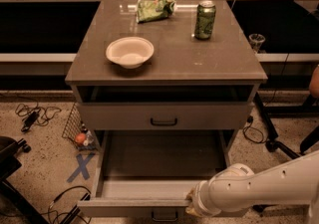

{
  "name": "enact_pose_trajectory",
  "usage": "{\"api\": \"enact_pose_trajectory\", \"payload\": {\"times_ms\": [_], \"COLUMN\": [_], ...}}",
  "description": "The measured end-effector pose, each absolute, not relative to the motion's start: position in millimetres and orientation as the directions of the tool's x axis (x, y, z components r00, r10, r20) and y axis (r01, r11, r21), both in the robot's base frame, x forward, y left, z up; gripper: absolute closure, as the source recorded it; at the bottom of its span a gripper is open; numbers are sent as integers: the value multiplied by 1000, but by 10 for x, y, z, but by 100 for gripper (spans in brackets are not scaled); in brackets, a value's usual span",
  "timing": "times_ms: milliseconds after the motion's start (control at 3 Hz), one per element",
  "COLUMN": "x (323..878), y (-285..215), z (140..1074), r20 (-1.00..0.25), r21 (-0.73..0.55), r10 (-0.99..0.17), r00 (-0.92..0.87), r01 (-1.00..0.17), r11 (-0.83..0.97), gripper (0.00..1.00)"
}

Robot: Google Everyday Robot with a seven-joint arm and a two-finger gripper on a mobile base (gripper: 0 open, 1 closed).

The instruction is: Open middle drawer

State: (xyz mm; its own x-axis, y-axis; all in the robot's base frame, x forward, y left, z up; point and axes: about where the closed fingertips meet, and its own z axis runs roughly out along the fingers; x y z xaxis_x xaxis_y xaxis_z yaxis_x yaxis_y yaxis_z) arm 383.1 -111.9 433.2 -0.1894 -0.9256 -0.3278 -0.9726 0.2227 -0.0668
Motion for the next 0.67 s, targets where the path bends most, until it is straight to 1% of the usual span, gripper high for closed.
{"api": "enact_pose_trajectory", "payload": {"times_ms": [667], "x": [3825], "y": [-1113], "z": [4328], "r20": [-328], "r21": [-65], "r10": [-926], "r00": [-188], "r01": [-973], "r11": [221], "gripper": [38]}}
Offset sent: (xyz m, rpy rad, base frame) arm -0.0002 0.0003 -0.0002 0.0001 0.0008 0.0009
